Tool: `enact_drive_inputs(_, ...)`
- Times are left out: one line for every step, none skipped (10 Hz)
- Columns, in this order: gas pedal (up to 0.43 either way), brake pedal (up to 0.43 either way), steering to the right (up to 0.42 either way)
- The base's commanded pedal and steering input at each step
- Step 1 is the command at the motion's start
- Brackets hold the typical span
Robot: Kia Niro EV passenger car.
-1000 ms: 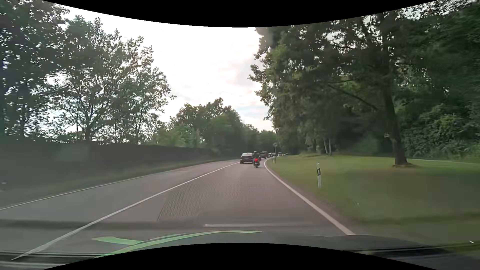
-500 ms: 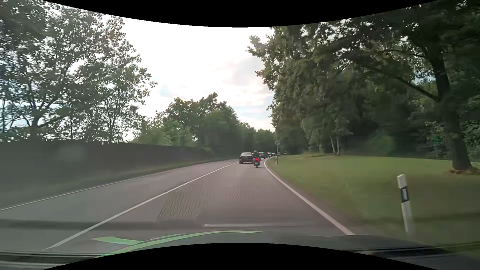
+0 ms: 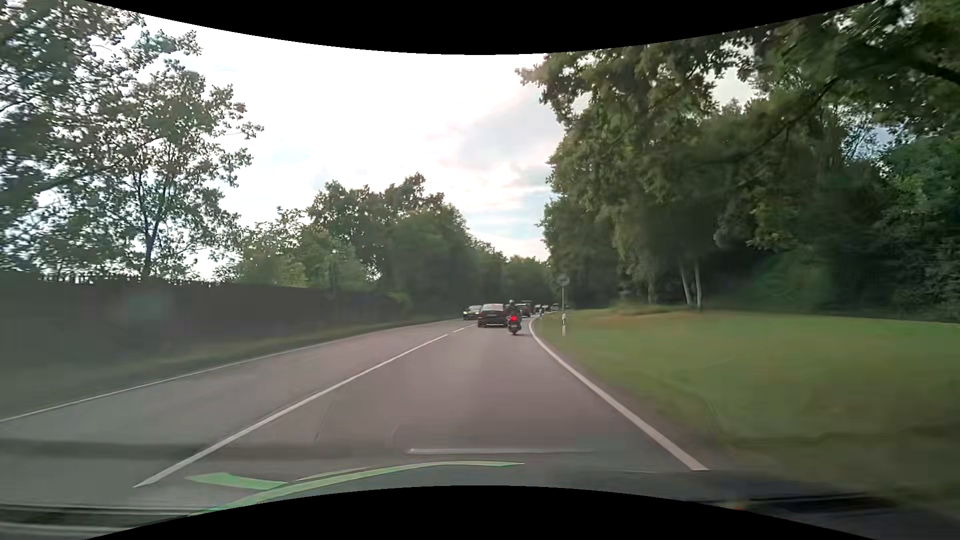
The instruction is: Follow the waypoints while adhering to traffic rules and regulations
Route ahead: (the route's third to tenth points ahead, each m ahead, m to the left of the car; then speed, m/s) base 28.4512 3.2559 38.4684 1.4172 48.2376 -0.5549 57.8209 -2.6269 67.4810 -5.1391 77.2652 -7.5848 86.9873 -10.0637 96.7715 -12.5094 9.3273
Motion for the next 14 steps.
enact_drive_inputs(0.000, 0.000, 0.013)
enact_drive_inputs(0.000, 0.000, 0.012)
enact_drive_inputs(0.000, 0.000, 0.012)
enact_drive_inputs(0.000, 0.000, 0.012)
enact_drive_inputs(0.000, 0.000, 0.012)
enact_drive_inputs(0.000, 0.000, 0.012)
enact_drive_inputs(0.000, 0.000, 0.012)
enact_drive_inputs(0.000, 0.000, 0.012)
enact_drive_inputs(0.000, 0.000, 0.012)
enact_drive_inputs(0.000, 0.000, 0.014)
enact_drive_inputs(0.000, 0.000, 0.016)
enact_drive_inputs(0.008, 0.000, 0.018)
enact_drive_inputs(0.008, 0.000, 0.018)
enact_drive_inputs(0.008, 0.000, 0.018)
